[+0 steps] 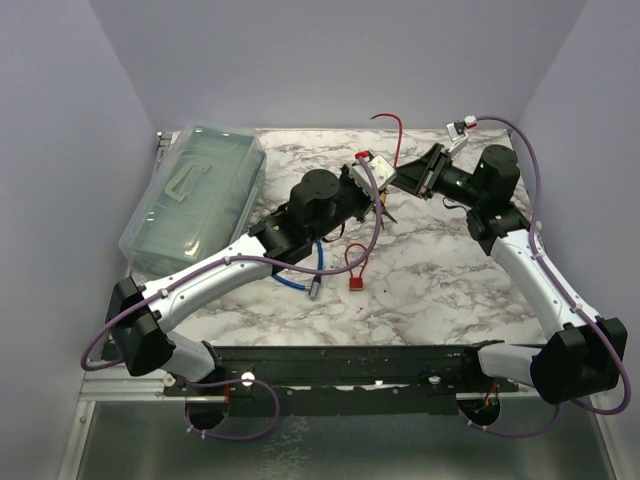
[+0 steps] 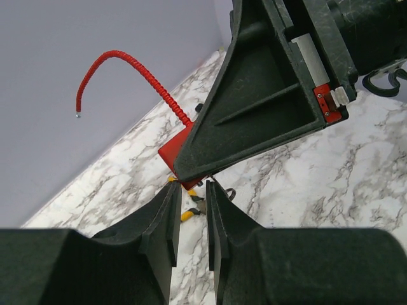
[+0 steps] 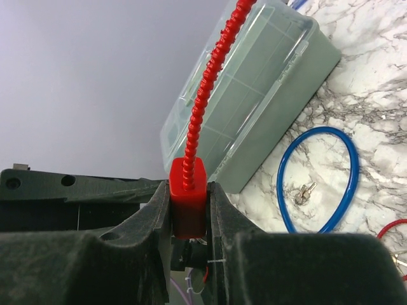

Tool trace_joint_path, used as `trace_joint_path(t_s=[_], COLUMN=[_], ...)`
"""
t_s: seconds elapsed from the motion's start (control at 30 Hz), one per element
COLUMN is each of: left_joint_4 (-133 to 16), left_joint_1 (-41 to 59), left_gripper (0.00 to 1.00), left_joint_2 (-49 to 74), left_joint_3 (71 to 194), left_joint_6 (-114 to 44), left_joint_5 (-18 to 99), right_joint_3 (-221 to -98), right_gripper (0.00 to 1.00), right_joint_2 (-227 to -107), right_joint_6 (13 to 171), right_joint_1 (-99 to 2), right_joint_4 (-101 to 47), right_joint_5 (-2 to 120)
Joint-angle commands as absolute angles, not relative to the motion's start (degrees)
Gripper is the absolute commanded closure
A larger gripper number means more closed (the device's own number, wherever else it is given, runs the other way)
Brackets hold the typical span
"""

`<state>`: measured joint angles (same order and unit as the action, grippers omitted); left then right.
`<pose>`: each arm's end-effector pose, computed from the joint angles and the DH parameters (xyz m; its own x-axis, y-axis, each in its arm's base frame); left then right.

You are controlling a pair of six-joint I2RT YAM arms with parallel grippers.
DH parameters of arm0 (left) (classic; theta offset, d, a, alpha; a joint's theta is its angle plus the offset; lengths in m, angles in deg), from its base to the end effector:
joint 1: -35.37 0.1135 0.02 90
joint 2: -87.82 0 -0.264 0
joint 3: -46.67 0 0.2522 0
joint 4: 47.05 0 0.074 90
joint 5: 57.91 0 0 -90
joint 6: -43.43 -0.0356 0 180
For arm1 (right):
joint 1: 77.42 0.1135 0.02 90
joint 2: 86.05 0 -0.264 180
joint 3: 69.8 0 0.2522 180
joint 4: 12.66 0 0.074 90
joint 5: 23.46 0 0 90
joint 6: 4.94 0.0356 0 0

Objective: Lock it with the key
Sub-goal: Lock the lock.

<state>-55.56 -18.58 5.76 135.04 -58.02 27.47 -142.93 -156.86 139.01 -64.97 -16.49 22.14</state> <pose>0.2045 -0.2761 0.3985 0.1284 0.1598 -0.9788 0.7479 0.6325 0.2014 0.2726 0.0857 0.3704 -0.6919 0.4388 -0.5734 -0.4718 0.3264 0.8191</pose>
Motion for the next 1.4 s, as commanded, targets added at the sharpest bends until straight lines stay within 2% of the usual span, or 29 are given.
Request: trace_joint_path(t_s=[0.0, 0.1, 0.3, 0.43, 0.57, 0.7, 0.83, 0.97, 1.2, 1.37], left_joint_4=[-58.9, -61.9, -70.2, -76.0, -79.6, -82.3, -84.4, -83.6, -80.0, -79.6], left_joint_1=[-21.0, -20.1, -7.3, 3.6, 12.6, 18.7, 19.4, 19.5, 18.3, 14.5], left_gripper=[0.74, 0.72, 0.44, 0.33, 0.23, 0.20, 0.20, 0.30, 0.42, 0.46], left_joint_2=[3.8, 5.0, 13.8, 15.2, 14.3, 11.9, 10.7, 10.0, 10.7, 10.7], left_joint_3=[137.7, 137.9, 135.9, 137.8, 140.5, 143.5, 144.8, 144.8, 142.0, 139.6], left_joint_6=[-61.5, -59.7, -48.7, -43.8, -44.9, -51.0, -61.5, -70.2, -83.1, -93.0], left_joint_5=[27.1, 29.4, 60.3, 73.3, 77.9, 77.7, 75.7, 75.0, 73.8, 69.3], right_joint_3=[-142.6, -142.7, -145.3, -146.5, -148.0, -151.0, -153.6, -154.6, -154.6, -154.3], right_gripper=[1.00, 1.00, 1.00, 1.00, 1.00, 1.00, 1.00, 1.00, 1.00, 1.00], right_joint_2=[-156.2, -155.9, -154.9, -154.2, -154.0, -154.6, -155.8, -156.5, -157.5, -157.9], right_joint_6=[138.7, 136.8, 122.5, 112.6, 103.3, 93.4, 83.9, 78.9, 76.6, 77.1], right_joint_1=[-64.1, -64.1, -64.1, -64.2, -64.1, -64.1, -64.1, -64.1, -64.1, -64.0], right_joint_4=[-15.0, -13.4, -16.0, -23.5, -31.4, -40.5, -51.1, -56.8, -61.0, -61.6], right_joint_5=[22.7, 21.6, 14.0, 9.8, 5.6, 1.8, -1.3, -2.9, -3.8, -4.8])
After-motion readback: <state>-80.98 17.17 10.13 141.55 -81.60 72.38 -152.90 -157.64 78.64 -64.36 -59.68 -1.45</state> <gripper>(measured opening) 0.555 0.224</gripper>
